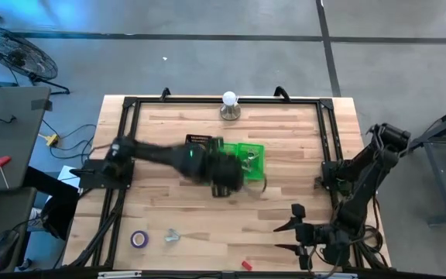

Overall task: Pick and place Stapler, Stapler remover, tape
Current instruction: Put the green stapler into the left green bin

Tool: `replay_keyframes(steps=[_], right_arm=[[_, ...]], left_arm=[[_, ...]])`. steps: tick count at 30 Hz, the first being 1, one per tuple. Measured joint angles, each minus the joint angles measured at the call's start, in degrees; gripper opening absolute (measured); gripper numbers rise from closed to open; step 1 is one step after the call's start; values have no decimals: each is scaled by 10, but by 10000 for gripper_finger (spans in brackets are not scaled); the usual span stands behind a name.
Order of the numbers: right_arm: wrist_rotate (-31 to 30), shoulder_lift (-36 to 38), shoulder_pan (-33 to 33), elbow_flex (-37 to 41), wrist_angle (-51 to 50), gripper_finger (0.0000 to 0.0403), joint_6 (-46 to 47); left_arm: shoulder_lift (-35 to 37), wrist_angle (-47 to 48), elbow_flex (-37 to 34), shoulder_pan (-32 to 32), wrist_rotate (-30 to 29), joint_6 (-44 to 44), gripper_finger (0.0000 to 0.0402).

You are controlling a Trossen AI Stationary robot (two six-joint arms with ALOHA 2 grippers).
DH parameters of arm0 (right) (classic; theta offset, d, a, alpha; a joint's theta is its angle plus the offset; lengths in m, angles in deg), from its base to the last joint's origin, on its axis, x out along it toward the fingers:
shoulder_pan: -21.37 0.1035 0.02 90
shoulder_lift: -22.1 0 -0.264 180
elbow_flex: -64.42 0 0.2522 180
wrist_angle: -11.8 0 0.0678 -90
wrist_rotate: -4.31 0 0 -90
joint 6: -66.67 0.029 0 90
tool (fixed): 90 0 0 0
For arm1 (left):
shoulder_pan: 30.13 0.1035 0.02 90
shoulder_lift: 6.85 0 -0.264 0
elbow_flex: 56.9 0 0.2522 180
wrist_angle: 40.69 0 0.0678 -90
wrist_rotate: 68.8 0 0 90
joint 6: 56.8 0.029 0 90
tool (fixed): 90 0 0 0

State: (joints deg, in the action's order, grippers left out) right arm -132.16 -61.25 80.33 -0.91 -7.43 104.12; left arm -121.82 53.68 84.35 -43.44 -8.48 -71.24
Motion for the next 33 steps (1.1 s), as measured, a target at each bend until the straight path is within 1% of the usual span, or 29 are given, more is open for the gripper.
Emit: replay_keyframes(steps=[2, 5, 6, 8, 12, 14, 19, 21, 25, 27, 29, 33], right_arm=[[-5, -6, 1, 0, 5, 195, 0], [-5, -16, 4, 0, 8, 195, 0], [-5, -20, 5, 0, 10, 195, 1], [-3, -26, 8, 0, 8, 195, 2], [0, -38, 9, 0, 10, 195, 13], [4, -42, 9, 0, 10, 195, 19], [7, -49, 8, 0, 10, 195, 27], [7, -49, 8, 0, 11, 195, 25], [4, -49, 6, 0, 11, 195, -3], [4, -49, 2, 0, 11, 195, -18], [4, -49, -2, 0, 10, 195, -30], [4, -49, -12, 0, 10, 195, -45]], left_arm=[[10, -1, -23, 38, 37, -7, 50], [13, -46, -48, 85, 84, 16, 50], [14, -58, -58, 99, 113, 28, 50], [15, -114, -84, 126, 178, 49, 50], [14, -200, -164, 175, 248, 53, 50], [14, -229, -202, 194, 279, 57, 50], [14, -248, -276, 231, 293, 59, 50], [14, -267, -302, 240, 308, 58, 50], [14, -294, -332, 247, 333, 68, 50], [14, -294, -341, 246, 332, 67, 51], [14, -298, -344, 245, 325, 67, 71], [14, -294, -345, 245, 319, 71, 143]])
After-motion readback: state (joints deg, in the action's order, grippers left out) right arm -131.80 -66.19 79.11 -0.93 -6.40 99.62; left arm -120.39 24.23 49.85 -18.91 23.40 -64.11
